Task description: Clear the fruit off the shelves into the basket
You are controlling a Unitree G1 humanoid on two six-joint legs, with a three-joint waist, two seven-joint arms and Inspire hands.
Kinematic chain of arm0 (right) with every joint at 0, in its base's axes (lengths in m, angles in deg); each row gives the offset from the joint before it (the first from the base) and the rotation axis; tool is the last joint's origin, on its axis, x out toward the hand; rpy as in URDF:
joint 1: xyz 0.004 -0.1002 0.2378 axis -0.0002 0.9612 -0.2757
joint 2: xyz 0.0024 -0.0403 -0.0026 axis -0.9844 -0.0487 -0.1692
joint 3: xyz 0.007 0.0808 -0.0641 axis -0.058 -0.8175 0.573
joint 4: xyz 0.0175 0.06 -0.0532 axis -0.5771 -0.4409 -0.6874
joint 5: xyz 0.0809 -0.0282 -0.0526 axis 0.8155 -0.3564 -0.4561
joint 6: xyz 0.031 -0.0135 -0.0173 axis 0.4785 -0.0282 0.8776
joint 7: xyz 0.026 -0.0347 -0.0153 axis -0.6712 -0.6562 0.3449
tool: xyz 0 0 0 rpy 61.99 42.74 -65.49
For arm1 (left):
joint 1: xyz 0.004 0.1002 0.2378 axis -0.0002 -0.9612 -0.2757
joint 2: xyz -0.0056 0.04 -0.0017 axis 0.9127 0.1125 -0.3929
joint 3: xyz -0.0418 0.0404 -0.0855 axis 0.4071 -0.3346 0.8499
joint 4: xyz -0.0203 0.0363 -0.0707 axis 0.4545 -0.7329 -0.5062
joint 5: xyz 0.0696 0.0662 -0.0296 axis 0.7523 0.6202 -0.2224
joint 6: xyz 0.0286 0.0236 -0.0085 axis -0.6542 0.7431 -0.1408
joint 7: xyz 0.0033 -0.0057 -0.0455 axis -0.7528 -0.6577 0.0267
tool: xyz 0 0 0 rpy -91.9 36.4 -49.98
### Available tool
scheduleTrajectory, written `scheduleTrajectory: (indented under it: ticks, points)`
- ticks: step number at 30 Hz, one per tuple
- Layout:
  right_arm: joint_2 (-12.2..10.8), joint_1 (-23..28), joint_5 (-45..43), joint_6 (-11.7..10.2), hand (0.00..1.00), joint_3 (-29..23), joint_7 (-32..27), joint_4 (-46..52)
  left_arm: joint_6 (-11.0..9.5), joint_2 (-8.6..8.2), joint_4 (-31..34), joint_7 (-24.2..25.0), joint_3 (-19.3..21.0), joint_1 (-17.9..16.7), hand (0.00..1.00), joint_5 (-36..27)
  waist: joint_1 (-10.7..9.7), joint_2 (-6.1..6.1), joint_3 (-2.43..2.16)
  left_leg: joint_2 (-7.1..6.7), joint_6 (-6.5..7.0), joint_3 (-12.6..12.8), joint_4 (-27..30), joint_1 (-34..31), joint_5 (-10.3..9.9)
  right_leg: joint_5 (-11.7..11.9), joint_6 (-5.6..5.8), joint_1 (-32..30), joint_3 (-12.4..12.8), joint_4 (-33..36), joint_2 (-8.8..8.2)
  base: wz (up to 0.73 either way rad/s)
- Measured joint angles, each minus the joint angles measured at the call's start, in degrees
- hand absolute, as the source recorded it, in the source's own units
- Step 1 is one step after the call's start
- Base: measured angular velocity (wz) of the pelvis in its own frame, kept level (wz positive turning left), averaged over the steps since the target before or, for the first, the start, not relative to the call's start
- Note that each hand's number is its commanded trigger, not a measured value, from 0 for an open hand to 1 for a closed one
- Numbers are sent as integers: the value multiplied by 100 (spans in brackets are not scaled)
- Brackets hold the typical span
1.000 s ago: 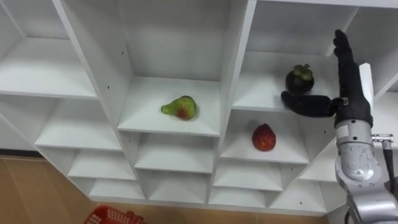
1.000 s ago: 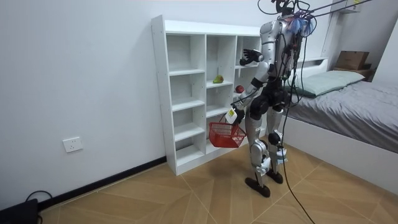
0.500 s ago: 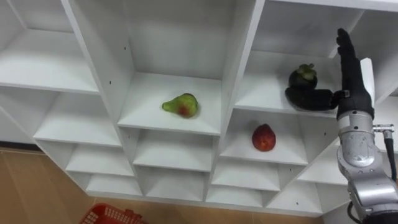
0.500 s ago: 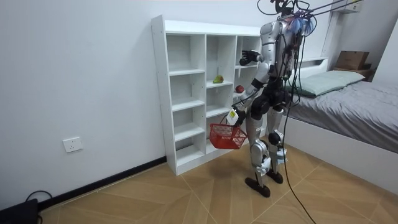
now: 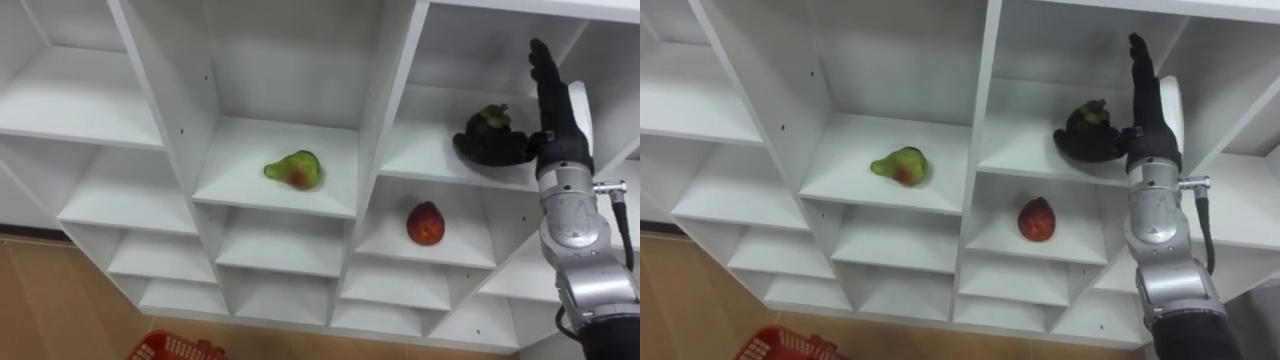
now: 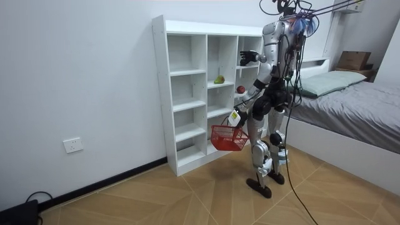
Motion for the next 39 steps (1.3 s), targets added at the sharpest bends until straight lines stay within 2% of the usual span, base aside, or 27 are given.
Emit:
scheduleTrajectory:
  ticks: [9, 20, 28, 30, 34, 35, 36, 37, 39]
  points:
    - [1, -8, 487, -13, 0, 63, 312, -351, 29, 3, -6, -21, -17, 23, 100, -14, 61, -20, 10, 0, -1, 0, 2, 30, 2, 0, 0, 30, 1, 0, 3, 0]
    - [7, -10, 545, -25, 0, 71, 513, -517, 29, 3, -20, -9, -26, 18, 100, -48, 73, -47, 24, -3, -3, -10, 48, 6, 3, 4, -7, 51, -25, 2, 1, 0]
    - [66, -11, 528, -23, 0, 83, 719, -651, 77, 4, 0, 5, -23, 17, 100, -3, 38, -40, 12, -7, -4, -95, 56, -17, 1, 5, -8, 82, -134, 4, -6, 6]
    - [130, -11, 458, -12, 0, 89, 856, -701, 114, 4, 0, 5, -25, 17, 100, -5, 16, -35, -21, -7, -4, -102, 54, -9, 2, 5, -8, 97, -141, 4, -6, 0]
    - [138, -24, 437, -14, 0, 94, 978, -763, 121, 7, -1, 2, -25, 19, 100, -13, -31, -38, -27, -11, -4, -125, 64, 6, 2, 5, -8, 127, -145, 2, -7, 3]
    - [140, -42, 428, -30, 11, 85, 1018, -823, 137, 12, 0, -3, -25, 17, 100, -4, -42, -37, -26, -11, -4, -131, 67, 14, 2, 5, -8, 140, -142, 0, -7, 0]
    - [140, -88, 419, -36, 64, 78, 1067, -885, 159, 19, 0, -5, -25, 18, 100, -6, -58, -37, -26, -11, -4, -129, 68, 22, 2, 5, -8, 145, -133, 0, -7, 0]
    - [141, -106, 417, -28, 100, 77, 1083, -903, 161, 24, 0, -6, -25, 18, 100, -6, -59, -37, -26, -11, -4, -129, 68, 23, 2, 5, -8, 145, -130, 0, -7, 0]
    - [147, -148, 370, -27, 100, 56, 1119, -955, 168, 50, 0, -9, -27, 16, 100, -4, -55, -35, -25, -10, -4, -139, 74, 23, 2, 5, -8, 155, -141, 0, -5, 0]
